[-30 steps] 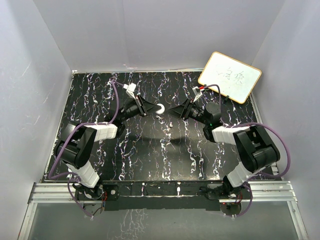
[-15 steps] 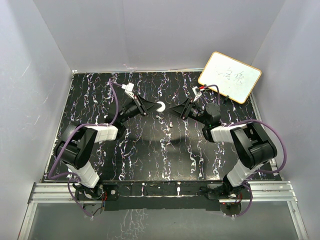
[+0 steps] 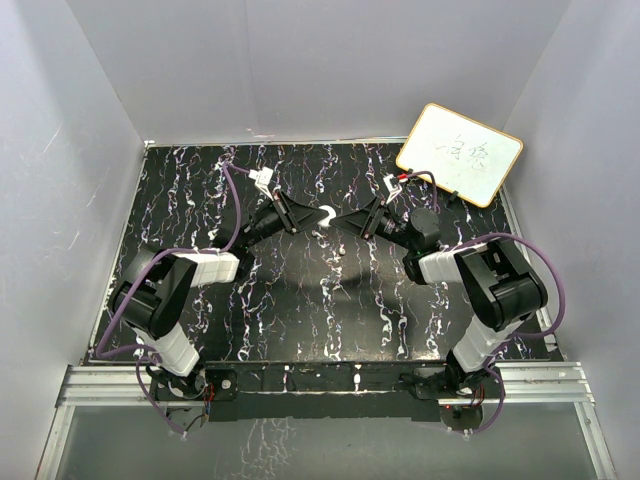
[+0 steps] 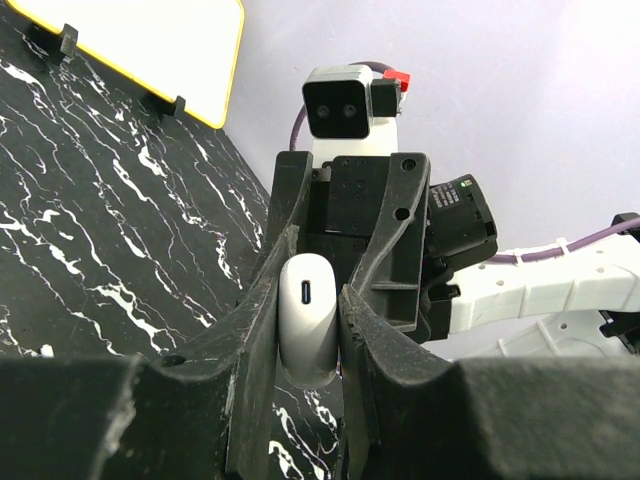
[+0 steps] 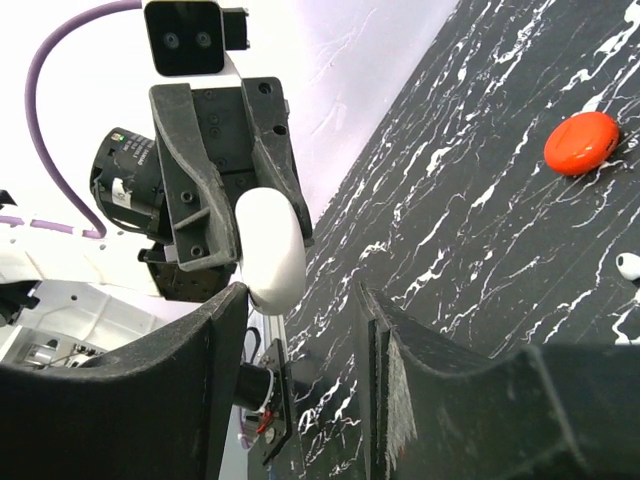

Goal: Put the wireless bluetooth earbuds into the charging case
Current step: Open the charging case.

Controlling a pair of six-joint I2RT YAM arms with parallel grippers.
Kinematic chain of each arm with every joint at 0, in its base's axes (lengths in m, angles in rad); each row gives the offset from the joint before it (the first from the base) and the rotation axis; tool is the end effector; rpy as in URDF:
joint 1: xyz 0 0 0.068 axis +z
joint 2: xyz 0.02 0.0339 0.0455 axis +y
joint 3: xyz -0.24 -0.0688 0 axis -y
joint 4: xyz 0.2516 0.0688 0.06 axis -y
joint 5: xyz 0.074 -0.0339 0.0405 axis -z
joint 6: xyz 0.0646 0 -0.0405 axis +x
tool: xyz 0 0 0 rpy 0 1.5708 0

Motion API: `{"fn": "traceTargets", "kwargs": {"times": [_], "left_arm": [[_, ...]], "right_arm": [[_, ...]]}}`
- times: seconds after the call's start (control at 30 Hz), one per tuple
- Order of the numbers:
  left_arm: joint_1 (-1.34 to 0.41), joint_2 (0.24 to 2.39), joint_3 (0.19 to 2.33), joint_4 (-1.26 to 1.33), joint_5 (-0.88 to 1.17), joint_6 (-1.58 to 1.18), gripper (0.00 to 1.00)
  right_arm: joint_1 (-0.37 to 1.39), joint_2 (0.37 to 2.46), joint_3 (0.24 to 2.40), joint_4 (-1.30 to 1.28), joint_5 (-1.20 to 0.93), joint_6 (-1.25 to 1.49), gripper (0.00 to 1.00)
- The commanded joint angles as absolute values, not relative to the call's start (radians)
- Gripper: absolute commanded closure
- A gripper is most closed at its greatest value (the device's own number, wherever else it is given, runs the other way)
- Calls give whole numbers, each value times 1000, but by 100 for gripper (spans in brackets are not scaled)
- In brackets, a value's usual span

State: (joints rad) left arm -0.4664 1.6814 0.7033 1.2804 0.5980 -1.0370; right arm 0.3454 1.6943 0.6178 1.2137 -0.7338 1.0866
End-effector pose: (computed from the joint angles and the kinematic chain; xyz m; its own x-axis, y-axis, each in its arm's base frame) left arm 0.3038 -0.1937 0.2148 -0.5979 -0.4955 -0.6300 0.6623 0.1374 -0.7366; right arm 0.3077 0.1567 0.1753 -0.7151 0.4412 -0.5422 -0.5215 0.1797 0.8341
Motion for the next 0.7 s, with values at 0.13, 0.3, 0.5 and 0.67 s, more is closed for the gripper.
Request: {"fn": "traceTargets", "kwargs": {"times": [0.13, 0.3, 0.5, 0.67], "left_arm": [[-488, 1681, 727, 1345, 598, -1041, 100], [-489, 1680, 730, 1343, 595, -1041, 100], [-489, 1686, 739, 1348, 592, -1057, 100], [-489, 1700, 742, 1373, 588, -1104, 100]], "right_arm": [[342, 1708, 650, 1339, -751, 1123, 62], [342, 1713, 648, 1354, -756, 1131, 72], [341, 1721, 646, 1370, -765, 1132, 82], [342, 1725, 635, 1388, -770, 1125, 84]]}}
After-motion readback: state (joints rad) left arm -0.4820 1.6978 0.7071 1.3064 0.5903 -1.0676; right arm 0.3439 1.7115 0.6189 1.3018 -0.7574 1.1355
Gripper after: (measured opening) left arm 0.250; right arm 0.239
